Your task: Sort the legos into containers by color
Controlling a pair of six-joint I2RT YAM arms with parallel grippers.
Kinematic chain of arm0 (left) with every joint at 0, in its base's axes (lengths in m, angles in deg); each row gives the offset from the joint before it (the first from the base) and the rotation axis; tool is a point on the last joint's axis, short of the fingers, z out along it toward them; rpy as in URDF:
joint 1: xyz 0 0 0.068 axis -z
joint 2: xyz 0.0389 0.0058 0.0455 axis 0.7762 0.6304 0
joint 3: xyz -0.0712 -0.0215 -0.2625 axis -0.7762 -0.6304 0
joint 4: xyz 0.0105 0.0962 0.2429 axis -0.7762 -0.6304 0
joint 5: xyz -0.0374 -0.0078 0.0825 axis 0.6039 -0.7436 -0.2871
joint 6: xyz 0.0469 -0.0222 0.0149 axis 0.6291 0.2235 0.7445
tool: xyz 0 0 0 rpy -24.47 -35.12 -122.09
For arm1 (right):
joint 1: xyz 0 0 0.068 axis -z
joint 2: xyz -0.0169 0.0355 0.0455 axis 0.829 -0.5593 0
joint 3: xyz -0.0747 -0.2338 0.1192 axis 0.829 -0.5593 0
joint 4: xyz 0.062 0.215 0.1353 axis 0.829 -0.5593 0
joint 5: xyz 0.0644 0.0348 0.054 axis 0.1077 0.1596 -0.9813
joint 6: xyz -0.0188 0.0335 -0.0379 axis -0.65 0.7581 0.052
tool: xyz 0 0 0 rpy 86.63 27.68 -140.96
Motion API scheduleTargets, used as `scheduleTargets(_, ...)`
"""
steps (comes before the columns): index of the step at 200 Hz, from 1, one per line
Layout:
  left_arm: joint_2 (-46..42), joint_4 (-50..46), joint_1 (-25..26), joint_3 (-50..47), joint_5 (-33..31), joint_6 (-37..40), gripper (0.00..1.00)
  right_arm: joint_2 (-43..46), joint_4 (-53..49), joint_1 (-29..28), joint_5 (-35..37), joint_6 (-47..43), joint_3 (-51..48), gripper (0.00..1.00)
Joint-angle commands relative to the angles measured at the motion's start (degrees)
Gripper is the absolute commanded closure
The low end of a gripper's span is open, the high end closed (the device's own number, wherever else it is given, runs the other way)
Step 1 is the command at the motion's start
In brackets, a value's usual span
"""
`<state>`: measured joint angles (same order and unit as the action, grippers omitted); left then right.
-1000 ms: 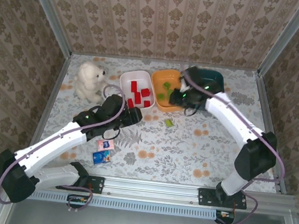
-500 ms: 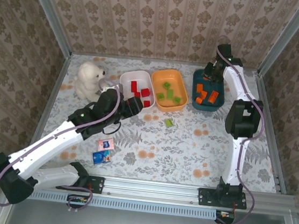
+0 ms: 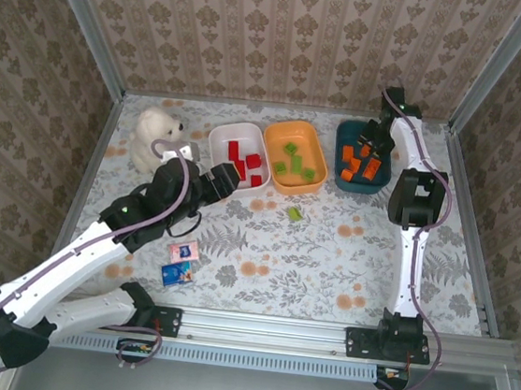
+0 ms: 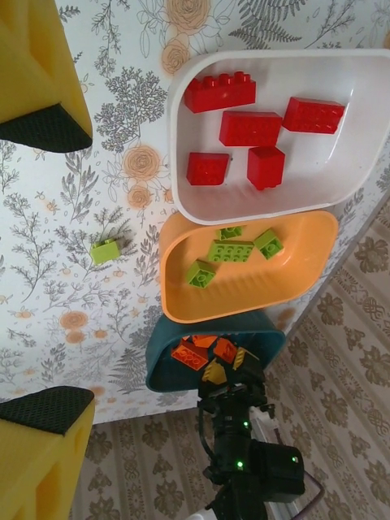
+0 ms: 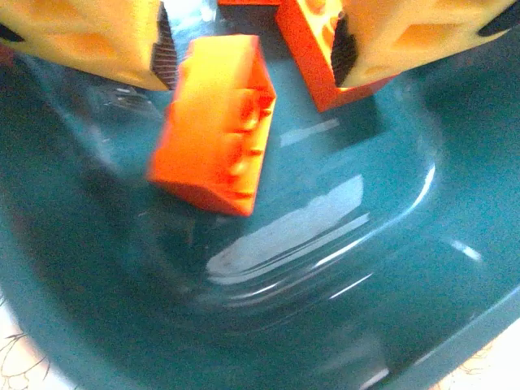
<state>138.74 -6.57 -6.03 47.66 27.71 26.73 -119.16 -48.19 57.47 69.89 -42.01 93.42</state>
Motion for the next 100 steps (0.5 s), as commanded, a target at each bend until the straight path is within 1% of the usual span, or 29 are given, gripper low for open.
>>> scheduleTargets(1,1.36,2.27,-1.45,0.31,3.14,1.71,0.21,5.84,-1.54,-1.15,1.39,-1.49,2.06,0.36)
scheduleTargets(16,2.57,2.97,-2.65,0.26,5.51,2.14,0.21,10.55,-1.84,-2.10,2.43,-2.59,0.73,0.36)
scheduleTargets(32,3.63,3.07,-4.28,-0.25,8.26,2.25,0.21,18.31,0.90,-4.62,3.56,-3.95,-6.82,0.36)
scheduleTargets(44,4.08,3.99,-5.68,-1.56,10.63,2.34,0.21,24.77,4.41,-7.50,5.01,-4.88,-15.96,0.34)
scheduleTargets(70,3.33,4.36,-8.24,-4.91,13.88,2.38,0.21,39.82,13.77,-15.52,6.00,-6.42,-39.31,0.27)
scheduleTargets(86,1.73,4.11,-9.77,-6.98,15.43,2.34,0.21,46.04,17.52,-20.93,5.08,-7.75,-51.44,0.23)
scheduleTargets(100,0.17,3.70,-10.75,-8.17,16.09,2.34,0.21,49.40,19.19,-25.21,4.45,-9.44,-58.62,0.20)
